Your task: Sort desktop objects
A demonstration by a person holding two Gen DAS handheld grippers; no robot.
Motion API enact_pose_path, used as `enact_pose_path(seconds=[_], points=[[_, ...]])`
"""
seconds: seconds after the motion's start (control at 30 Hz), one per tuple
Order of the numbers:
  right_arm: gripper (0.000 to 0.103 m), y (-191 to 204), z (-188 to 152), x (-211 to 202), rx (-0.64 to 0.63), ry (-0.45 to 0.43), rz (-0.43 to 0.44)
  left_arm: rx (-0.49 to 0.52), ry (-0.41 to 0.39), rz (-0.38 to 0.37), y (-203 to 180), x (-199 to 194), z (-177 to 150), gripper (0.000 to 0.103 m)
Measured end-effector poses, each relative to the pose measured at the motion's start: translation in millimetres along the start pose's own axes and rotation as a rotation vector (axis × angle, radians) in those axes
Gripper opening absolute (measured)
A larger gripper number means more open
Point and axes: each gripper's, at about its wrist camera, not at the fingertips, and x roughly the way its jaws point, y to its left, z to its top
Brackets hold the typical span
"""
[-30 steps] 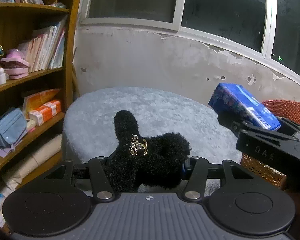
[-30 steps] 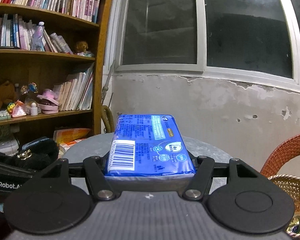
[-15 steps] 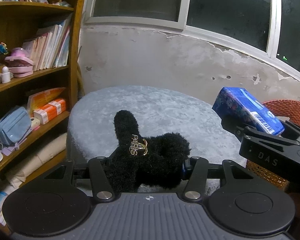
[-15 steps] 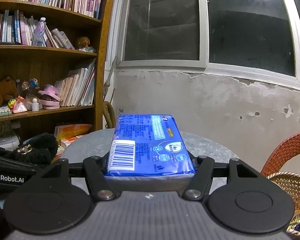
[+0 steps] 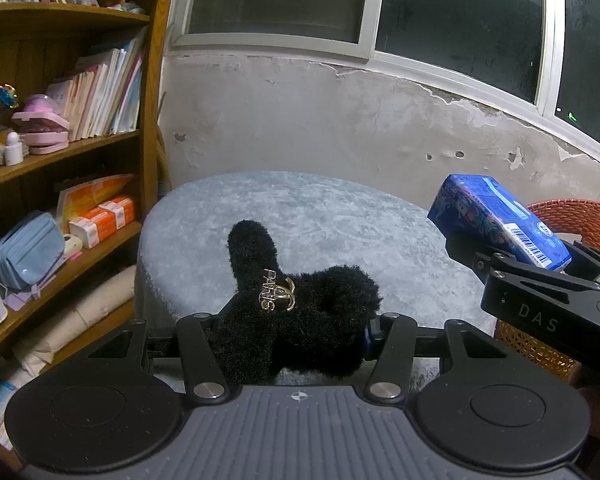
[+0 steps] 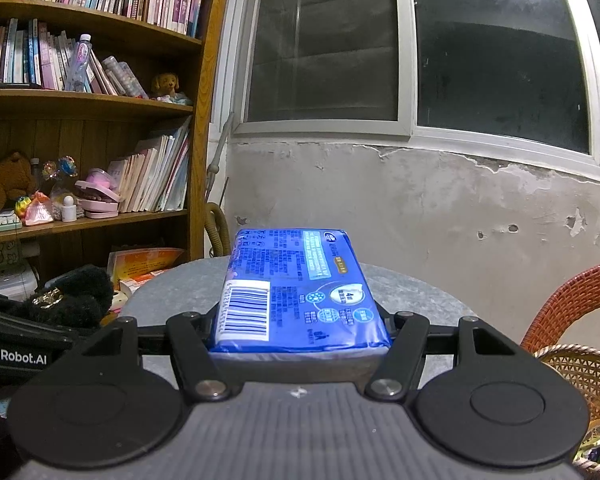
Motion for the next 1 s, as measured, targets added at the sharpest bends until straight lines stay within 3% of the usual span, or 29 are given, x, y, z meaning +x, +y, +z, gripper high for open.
enact_pose_path(seconds=[1.0], points=[[0.060,-3.1,-3.7,2.1,-0.005,0.004,0.004,0.008,0.001,-0.003,-2.2,1.9,-3.0,0.059]])
